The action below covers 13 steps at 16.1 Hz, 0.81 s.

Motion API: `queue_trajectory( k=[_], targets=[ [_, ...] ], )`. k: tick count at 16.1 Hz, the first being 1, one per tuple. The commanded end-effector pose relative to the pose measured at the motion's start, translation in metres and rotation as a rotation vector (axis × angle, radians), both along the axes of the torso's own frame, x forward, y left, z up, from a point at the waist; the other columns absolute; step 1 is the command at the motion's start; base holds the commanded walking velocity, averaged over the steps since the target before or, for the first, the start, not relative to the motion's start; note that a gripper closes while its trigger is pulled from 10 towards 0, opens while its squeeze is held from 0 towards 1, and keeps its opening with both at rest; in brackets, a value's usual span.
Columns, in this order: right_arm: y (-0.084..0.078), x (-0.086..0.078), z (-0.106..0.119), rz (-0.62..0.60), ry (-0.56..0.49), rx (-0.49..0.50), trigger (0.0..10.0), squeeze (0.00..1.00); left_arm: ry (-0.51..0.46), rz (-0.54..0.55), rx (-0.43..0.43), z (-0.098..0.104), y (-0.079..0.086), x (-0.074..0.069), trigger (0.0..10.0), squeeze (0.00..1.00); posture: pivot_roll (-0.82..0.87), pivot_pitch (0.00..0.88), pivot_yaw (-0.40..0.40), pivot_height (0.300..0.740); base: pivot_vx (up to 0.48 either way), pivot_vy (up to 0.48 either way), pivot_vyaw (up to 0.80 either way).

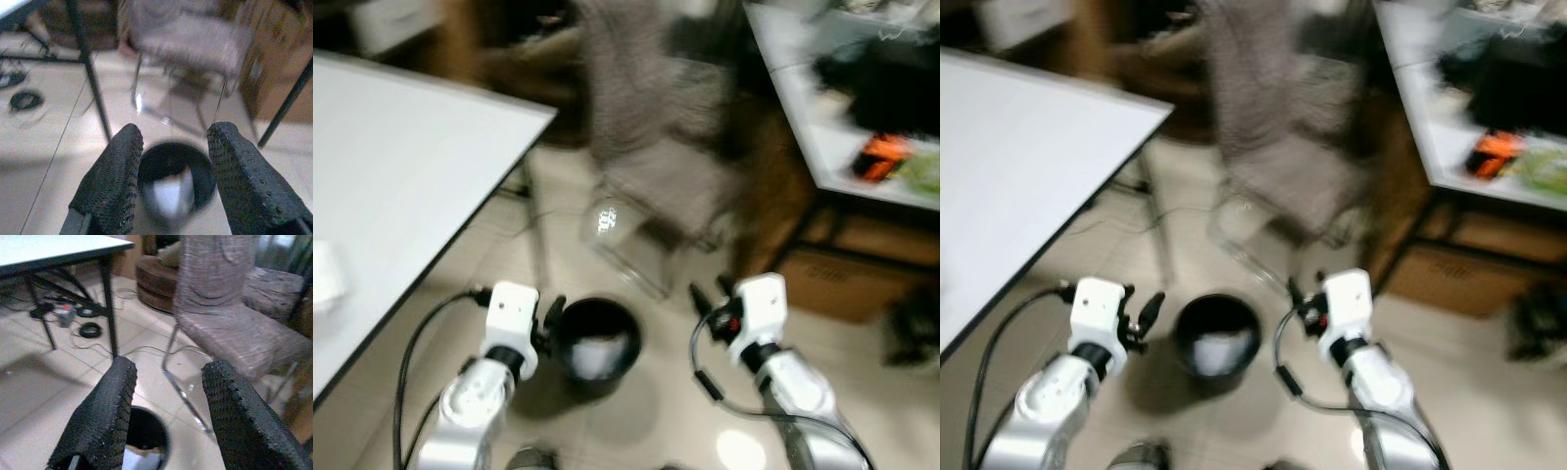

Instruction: Picking trash to rubbish bin

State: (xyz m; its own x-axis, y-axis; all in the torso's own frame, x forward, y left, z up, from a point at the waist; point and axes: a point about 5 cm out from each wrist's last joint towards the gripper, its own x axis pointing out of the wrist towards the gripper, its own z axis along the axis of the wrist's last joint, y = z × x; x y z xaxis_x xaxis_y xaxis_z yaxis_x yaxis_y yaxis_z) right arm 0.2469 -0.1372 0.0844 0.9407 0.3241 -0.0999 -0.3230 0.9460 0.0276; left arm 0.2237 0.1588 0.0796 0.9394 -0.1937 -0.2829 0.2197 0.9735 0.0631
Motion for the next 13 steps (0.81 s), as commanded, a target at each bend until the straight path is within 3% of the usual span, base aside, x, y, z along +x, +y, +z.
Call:
queue_trajectory(
  k=[1, 10, 13],
  targets=[
    [-0.0056, -0.0022, -0.0023, -0.036, -0.003, 0.002, 10.0, 0.00, -0.032, -0.004, 0.005, 0.0066, -0.0008, 0.0028, 10.0, 0.00, -0.03, 0.060, -0.065, 0.740, -0.311, 0.000, 0.00],
    [0.0002, -0.0038, -0.0074, -0.018, 0.008, 0.021, 10.0, 0.00, -0.047, -0.013, 0.048, 0.0089, 0.0014, 0.0029, 10.0, 0.00, -0.01, 0.070, -0.072, 0.740, -0.302, 0.000, 0.00],
    [0.0028, -0.0008, -0.0048, -0.001, -0.004, 0.008, 10.0, 0.00, -0.057, 0.011, 0.056, 0.0105, 0.0044, 0.0013, 10.0, 0.00, -0.01, 0.066, -0.075, 0.740, 0.000, 0.000, 0.00]
  ],
)
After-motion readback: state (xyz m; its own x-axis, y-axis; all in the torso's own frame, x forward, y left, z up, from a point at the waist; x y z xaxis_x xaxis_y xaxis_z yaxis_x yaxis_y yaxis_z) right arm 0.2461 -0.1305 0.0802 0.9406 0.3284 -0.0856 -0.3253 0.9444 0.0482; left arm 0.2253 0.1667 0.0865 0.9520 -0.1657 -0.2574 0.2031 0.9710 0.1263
